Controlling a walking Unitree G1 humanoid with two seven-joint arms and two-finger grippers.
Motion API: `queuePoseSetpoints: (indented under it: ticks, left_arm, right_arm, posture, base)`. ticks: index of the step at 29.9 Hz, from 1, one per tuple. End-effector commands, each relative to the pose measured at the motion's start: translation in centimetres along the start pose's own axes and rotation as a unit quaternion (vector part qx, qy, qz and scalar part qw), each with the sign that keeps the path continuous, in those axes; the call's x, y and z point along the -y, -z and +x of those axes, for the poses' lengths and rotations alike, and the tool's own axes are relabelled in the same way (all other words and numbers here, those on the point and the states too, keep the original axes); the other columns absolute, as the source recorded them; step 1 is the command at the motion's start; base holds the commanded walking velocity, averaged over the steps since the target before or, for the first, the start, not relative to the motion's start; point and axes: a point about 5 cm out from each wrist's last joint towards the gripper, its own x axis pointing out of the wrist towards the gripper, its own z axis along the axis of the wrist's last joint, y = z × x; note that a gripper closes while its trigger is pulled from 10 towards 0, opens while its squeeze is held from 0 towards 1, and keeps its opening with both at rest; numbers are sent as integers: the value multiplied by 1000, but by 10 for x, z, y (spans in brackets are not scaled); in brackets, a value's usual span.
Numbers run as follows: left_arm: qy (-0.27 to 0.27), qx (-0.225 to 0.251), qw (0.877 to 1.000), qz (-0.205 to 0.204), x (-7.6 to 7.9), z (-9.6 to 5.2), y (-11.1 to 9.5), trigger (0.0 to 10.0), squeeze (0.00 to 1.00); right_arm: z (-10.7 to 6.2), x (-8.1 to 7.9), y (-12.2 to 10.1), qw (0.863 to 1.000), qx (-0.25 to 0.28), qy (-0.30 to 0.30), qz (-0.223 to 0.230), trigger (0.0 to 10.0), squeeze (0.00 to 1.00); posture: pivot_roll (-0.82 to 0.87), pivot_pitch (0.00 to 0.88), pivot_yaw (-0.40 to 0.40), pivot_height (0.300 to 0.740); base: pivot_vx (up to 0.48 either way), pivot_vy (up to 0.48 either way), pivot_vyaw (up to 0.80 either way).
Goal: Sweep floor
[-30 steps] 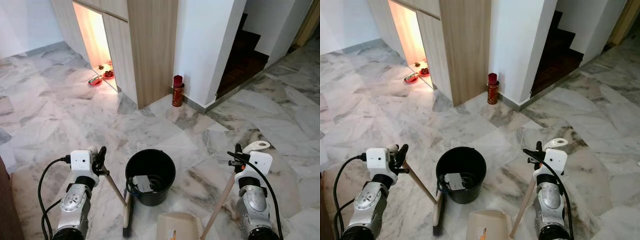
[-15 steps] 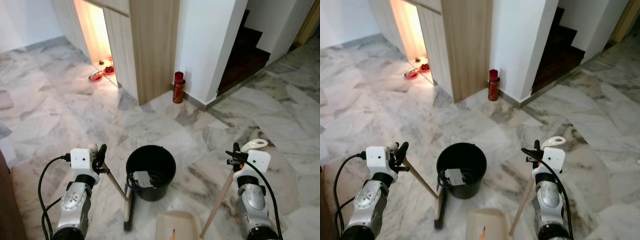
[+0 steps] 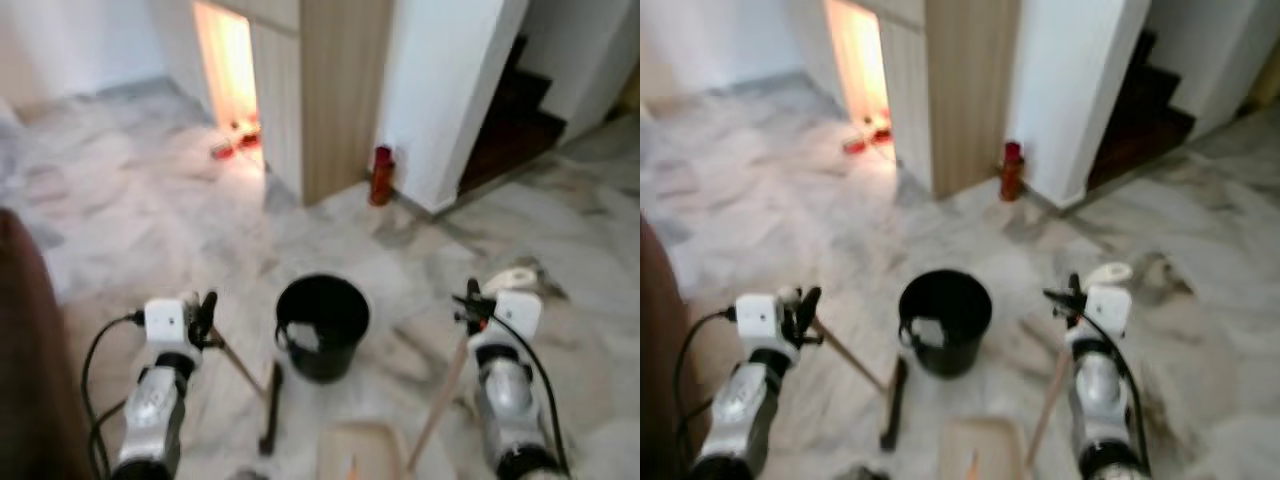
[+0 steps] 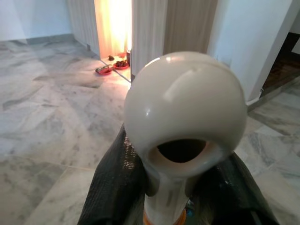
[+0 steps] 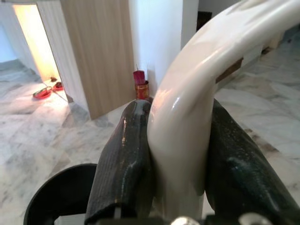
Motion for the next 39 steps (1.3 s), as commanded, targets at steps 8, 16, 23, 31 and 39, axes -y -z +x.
queuePoseSetpoints:
  ticks: [8, 16, 23, 31, 39]
  left_arm:
    - [-2, 0, 1000, 7, 1, 4, -2, 10000, 0]
    - [-4, -2, 1000, -4, 5, 6, -1, 10000, 0]
    - [-1, 1, 1000, -4, 7, 8, -3, 10000, 0]
    - [7, 0, 1000, -3, 12, 9, -2, 10000, 0]
    - [18, 2, 1000, 1, 14, 13, -4, 10000, 0]
  right_arm:
    - [5, 0, -7, 1000, 10, 2, 5, 10000, 0]
    - [8, 2, -5, 1000, -8, 14, 12, 10000, 0]
    - [8, 1, -5, 1000, -9, 11, 8, 10000, 0]
    - [8, 3, -4, 1000, -11, 13, 4, 10000, 0]
    - [9, 1, -5, 1000, -11, 13, 2, 10000, 0]
  posture:
    - [34, 0, -36, 740]
    - [16, 0, -32, 740]
    - [15, 0, -35, 740]
    - [7, 0, -33, 740]
    - [1, 0, -34, 740]
  base:
    - [-30, 0, 0]
    - [0, 0, -377]
    - [0, 0, -784]
    - [0, 0, -781]
    - [0, 0, -778]
